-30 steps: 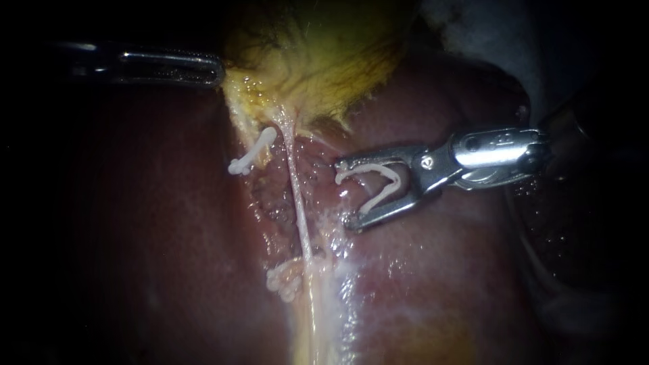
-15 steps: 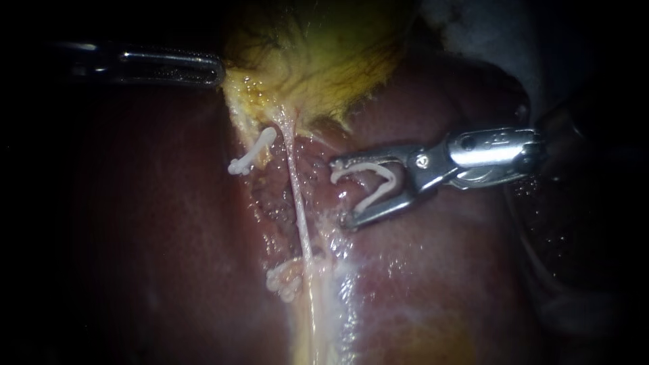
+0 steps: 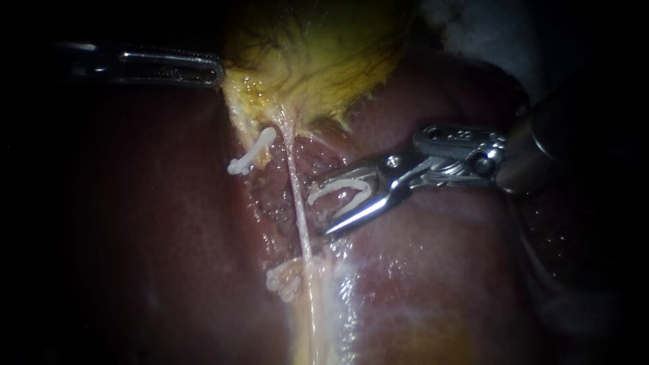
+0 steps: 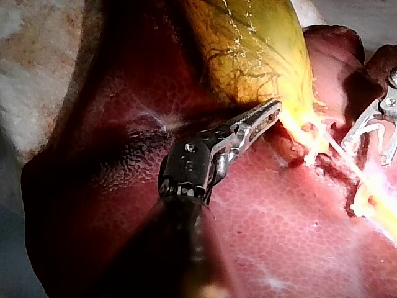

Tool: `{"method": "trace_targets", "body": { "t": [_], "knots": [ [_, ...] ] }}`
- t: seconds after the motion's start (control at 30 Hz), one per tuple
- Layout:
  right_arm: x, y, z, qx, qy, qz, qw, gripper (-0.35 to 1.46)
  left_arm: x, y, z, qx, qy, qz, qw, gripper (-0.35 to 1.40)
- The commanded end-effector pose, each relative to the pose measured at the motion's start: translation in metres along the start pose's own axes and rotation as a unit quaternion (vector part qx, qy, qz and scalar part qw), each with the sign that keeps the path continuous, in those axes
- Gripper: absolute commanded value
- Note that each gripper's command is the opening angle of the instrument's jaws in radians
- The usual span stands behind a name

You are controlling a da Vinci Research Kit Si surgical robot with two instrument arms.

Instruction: Clipping first clip right tube

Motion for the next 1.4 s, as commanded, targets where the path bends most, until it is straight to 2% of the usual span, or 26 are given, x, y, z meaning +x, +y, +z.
{"method": "trace_targets", "body": {
  "t": [0.03,0.2,0.5,0.93,1.13,1.4],
  "knots": [
    [-0.0004,0.0002,0.0002,-0.001,-0.001,0.005,1.0000,0.54,0.0000,0.0000,0.0000,0.000,0.000,0.000,1.0000,-0.35],
    [-0.0018,0.0007,0.0011,0.001,-0.001,0.018,0.9998,0.54,0.0000,0.0000,0.0000,0.000,0.000,0.000,1.0000,-0.35],
    [-0.0019,0.0008,0.0023,0.040,0.055,0.063,0.9957,0.53,0.0000,0.0000,0.0000,0.000,0.000,0.000,1.0000,-0.35],
    [-0.0017,-0.0004,0.0038,0.078,0.102,0.084,0.9881,0.53,0.0000,0.0000,0.0000,0.000,0.000,0.000,1.0000,-0.35],
    [-0.0018,-0.0013,0.0047,0.098,0.114,0.089,0.9846,0.53,0.0000,0.0000,0.0001,0.000,0.000,0.000,1.0000,-0.35],
    [-0.0022,-0.0026,0.0062,0.107,0.110,0.090,0.9839,0.53,0.0000,0.0000,0.0001,0.000,0.000,0.000,1.0000,-0.35]
  ]
}}
